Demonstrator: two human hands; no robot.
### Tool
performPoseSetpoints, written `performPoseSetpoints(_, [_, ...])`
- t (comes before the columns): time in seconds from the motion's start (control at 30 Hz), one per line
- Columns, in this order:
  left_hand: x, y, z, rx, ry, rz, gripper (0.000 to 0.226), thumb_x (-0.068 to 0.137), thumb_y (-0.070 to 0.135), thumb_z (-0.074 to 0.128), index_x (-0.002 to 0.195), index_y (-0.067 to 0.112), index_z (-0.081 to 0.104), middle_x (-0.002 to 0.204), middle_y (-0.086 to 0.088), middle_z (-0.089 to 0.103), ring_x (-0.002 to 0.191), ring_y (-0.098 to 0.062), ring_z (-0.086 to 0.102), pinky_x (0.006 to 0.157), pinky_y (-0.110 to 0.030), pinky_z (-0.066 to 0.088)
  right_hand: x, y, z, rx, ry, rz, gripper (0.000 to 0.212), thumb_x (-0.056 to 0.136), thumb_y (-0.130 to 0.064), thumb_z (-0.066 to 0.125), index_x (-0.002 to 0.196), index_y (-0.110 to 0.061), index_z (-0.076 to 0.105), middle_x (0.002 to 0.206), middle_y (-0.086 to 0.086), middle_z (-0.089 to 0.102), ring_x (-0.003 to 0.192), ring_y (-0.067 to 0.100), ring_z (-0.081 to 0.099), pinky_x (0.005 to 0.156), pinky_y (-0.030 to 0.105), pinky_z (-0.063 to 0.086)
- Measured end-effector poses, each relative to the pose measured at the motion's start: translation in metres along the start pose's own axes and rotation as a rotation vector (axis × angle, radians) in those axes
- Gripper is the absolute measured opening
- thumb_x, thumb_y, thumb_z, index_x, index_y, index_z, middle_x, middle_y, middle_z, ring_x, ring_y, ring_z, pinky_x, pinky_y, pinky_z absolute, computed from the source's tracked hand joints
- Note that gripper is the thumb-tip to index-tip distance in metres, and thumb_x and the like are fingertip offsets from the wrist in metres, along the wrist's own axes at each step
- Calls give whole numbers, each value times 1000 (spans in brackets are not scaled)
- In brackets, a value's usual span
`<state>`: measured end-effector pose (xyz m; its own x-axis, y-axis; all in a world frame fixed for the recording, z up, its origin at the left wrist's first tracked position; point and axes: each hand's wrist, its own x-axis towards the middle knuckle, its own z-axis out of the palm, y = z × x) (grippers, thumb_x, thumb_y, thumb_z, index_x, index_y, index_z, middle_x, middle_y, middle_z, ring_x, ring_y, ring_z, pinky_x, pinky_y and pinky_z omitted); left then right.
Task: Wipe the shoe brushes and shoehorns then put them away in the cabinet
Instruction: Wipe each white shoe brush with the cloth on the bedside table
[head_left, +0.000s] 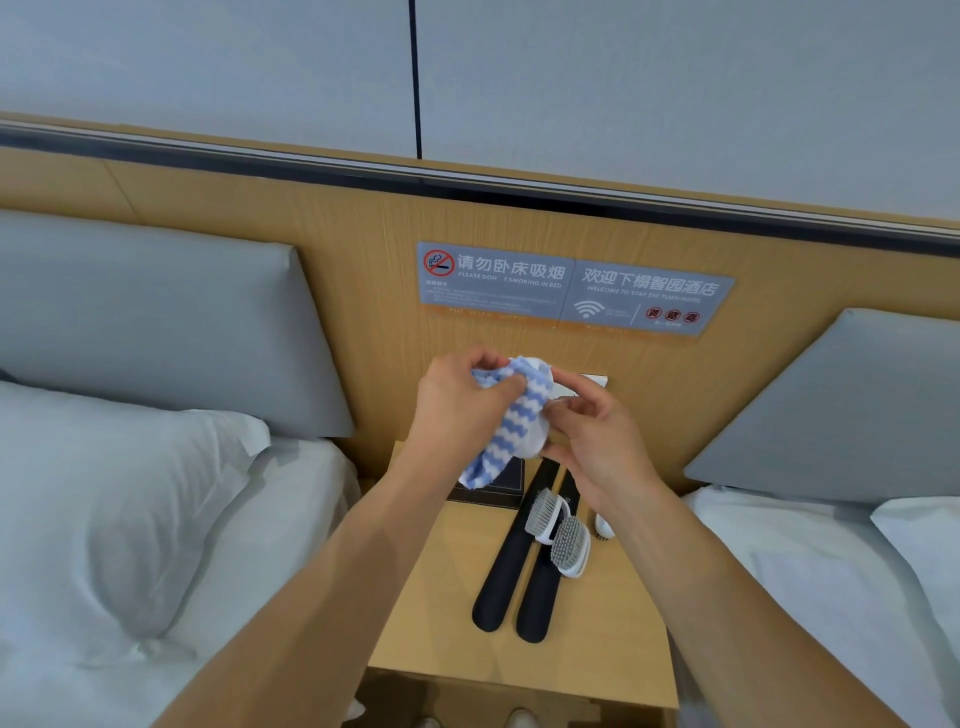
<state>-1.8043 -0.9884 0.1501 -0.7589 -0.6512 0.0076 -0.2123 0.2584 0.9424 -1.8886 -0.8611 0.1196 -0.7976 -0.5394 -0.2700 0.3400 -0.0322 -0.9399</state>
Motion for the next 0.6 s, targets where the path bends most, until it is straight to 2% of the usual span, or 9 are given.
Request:
performPoseSetpoints(0.13, [-3, 1, -2, 27, -113, 88, 25, 80, 28, 78, 99, 24, 63, 93, 4, 69, 83, -11, 68, 69, -28, 56, 5, -7, -4, 38, 2, 42, 34, 95, 7, 55, 109, -20, 70, 82, 11, 72, 74, 25, 74, 61, 38, 61])
performPoseSetpoints(0.23, [-19, -8, -1, 92, -155, 213, 30, 76, 16, 80, 92, 30, 58, 90, 15, 64, 75, 3, 60, 61, -10, 45, 11, -8, -11, 64, 17, 93, 38, 95, 11, 49, 111, -17, 69, 76, 10, 75, 60, 20, 72, 52, 33, 57])
performPoseSetpoints(0.3, [-29, -16, 3, 129, -170, 299, 35, 75, 6, 78, 91, 27, 55, 83, 17, 60, 71, 7, 59, 54, -7, 42, 14, -8, -15, 86, 14, 127, 44, 93, 15, 44, 109, -17, 70, 78, 12, 76, 60, 21, 72, 53, 34, 58])
performPoseSetpoints(0.37, [-35, -22, 4, 177, -180, 373, 37, 77, 3, 76, 93, 26, 53, 82, 15, 58, 72, 4, 60, 53, -9, 43, 14, -5, -17, 126, -7, 174, 43, 92, 16, 45, 107, -15, 70, 87, 17, 77, 69, 28, 75, 56, 38, 60])
performPoseSetpoints(0.43, [-34, -26, 3, 265, -190, 448, 37, 78, 5, 76, 95, 28, 52, 86, 12, 57, 73, -5, 57, 57, -16, 45, 13, 0, -19, 161, -22, 225, 38, 93, 15, 49, 109, -12, 70, 93, 21, 76, 76, 34, 75, 60, 40, 61])
performPoseSetpoints(0.5, [-32, -30, 3, 325, -207, 523, 33, 77, 5, 76, 94, 24, 55, 88, 9, 57, 78, -8, 53, 63, -25, 48, 12, 6, -23, 199, -14, 264, 35, 92, 13, 53, 112, -11, 69, 92, 21, 76, 75, 33, 75, 59, 40, 60])
performPoseSetpoints(0.6, [-31, -40, 4, 332, -201, 556, 32, 75, 1, 74, 92, 22, 57, 89, 7, 59, 82, -8, 53, 65, -26, 48, 12, 16, -30, 260, 25, 300, 31, 91, 11, 58, 110, -12, 68, 87, 20, 76, 69, 31, 75, 55, 38, 59])
